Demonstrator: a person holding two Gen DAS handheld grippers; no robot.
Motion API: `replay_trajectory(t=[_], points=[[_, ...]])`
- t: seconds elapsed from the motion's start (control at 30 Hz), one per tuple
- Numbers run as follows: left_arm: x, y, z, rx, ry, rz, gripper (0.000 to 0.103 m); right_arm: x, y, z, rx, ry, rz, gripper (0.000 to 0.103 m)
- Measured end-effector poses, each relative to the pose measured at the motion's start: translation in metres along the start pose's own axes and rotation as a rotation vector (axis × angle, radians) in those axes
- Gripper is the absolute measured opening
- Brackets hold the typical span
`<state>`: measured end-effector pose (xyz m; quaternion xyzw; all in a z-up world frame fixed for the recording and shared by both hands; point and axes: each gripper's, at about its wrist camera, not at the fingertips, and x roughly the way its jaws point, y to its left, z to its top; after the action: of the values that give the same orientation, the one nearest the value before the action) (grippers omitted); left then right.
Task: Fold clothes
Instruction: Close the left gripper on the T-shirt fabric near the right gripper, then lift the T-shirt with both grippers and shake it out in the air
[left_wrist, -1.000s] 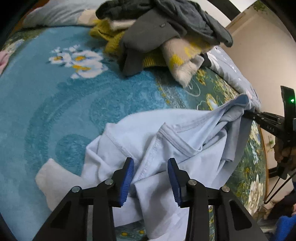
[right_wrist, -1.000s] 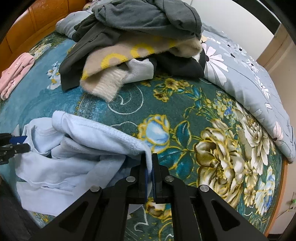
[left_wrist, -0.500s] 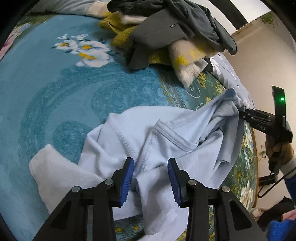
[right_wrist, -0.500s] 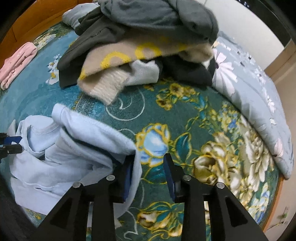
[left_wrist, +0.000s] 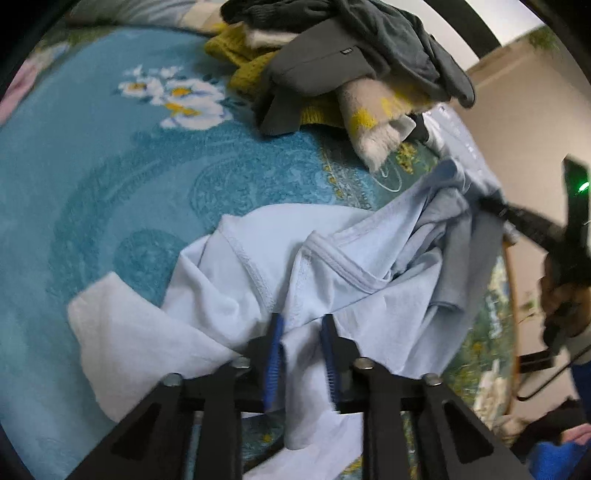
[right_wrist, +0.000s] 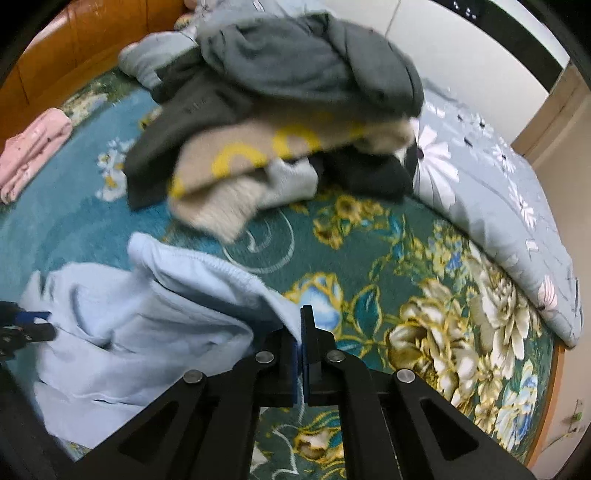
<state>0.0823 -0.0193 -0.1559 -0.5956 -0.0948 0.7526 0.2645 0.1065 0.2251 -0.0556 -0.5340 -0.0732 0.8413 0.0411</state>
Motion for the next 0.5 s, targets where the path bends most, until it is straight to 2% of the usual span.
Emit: replay_trajectory(t=[0.2,0.33,0.43,0.5], points=[[-0.016,-0.014,-0.006,0.04,-0.06,0.043,0.01,-0.033,0.017,0.01,-0.037,-0.098,0.001,0.001],[-0.045,-0.006,-0.011,-0.009,-0.151,0.02,0.01,-0.062,0.015,0.013,-0.028,-0.191,-0.005,0.001],[-0.066,-0.013,-0.021,0.01,-0.21,0.018,0.01,-0.094,0.013,0.01,-0.023,-0.297,-0.007,0.001],[-0.076,-0.019,-0.027,0.031,-0.232,0.022,0.01,-0.098,0.013,0.002,-0.054,-0.303,-0.036,0.001]])
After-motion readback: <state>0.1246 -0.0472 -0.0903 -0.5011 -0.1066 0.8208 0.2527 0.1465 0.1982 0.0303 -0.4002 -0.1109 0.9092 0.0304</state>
